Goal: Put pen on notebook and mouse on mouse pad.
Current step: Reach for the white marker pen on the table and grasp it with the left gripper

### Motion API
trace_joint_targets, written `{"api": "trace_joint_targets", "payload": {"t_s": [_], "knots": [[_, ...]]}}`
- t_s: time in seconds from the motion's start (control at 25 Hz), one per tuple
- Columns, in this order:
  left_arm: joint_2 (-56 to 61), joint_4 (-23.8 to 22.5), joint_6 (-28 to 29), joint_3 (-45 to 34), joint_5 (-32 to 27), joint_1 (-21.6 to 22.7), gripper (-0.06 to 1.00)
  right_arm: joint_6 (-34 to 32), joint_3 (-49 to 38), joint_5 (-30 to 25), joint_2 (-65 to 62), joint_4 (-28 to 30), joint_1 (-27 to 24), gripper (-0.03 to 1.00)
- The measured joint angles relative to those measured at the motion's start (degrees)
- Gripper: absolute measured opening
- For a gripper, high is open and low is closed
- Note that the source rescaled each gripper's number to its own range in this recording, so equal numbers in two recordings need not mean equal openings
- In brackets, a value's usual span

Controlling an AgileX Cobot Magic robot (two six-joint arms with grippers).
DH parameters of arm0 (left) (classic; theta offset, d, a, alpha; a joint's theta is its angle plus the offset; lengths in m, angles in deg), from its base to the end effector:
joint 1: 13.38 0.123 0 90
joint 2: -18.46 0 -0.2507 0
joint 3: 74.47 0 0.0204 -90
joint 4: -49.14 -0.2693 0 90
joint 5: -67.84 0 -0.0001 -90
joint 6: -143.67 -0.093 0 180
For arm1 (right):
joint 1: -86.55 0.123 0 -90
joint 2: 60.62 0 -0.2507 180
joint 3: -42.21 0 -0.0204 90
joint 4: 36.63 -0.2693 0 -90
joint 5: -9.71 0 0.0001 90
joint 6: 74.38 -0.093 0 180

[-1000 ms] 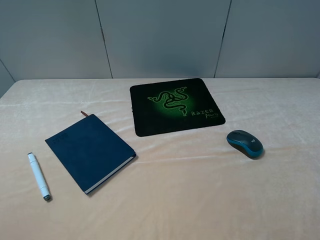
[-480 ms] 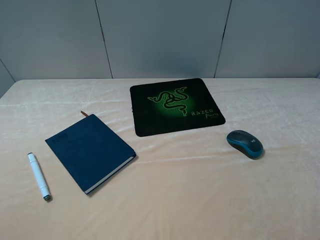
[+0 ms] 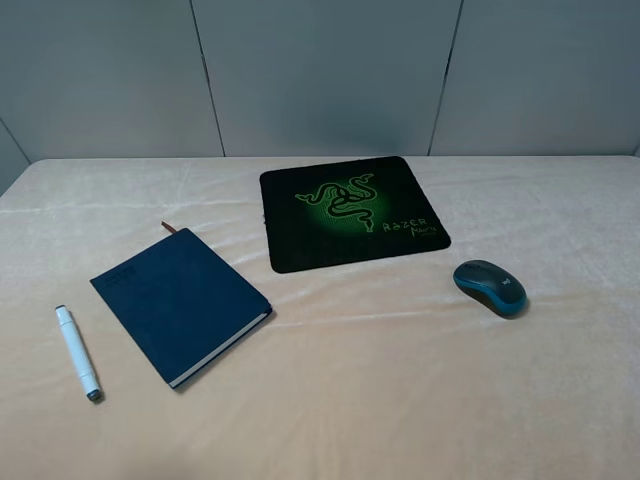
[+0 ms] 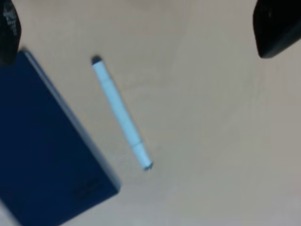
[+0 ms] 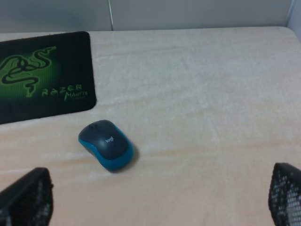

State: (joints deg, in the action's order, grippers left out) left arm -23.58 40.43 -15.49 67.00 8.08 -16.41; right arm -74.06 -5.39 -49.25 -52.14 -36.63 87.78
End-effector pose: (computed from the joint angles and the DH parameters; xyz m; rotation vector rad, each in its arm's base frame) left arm 0.1357 0.0050 0.2844 -0.3416 2.4099 0.0081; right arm 0.0483 0.0010 0.2877 -0.0272 2.0077 0.0102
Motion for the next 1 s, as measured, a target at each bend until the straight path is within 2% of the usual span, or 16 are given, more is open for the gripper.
{"api": "trace_joint_targets", "payload": {"t_s": [0.16, 0.28, 0.56, 0.76, 1.0], "knots": [[-10.11, -0.02, 3.79, 0.26, 1.03, 0.00, 0.98, 0.00, 0.00, 0.00, 0.00, 0.00, 0.00, 1.00], [-16.62, -0.15, 4.95, 0.26, 4.12, 0.00, 0.98, 0.00, 0.00, 0.00, 0.00, 0.00, 0.00, 1.00], [-30.42, 0.04, 5.38, 0.31, 13.63, 0.00, 0.98, 0.00, 0.00, 0.00, 0.00, 0.00, 0.00, 1.00], [-39.13, 1.98, 5.58, -0.79, 20.58, 0.00, 0.98, 0.00, 0.00, 0.00, 0.00, 0.00, 0.00, 1.00], [-47.68, 4.41, 5.62, -1.22, 25.33, 0.00, 0.98, 0.00, 0.00, 0.00, 0.00, 0.00, 0.00, 1.00]]}}
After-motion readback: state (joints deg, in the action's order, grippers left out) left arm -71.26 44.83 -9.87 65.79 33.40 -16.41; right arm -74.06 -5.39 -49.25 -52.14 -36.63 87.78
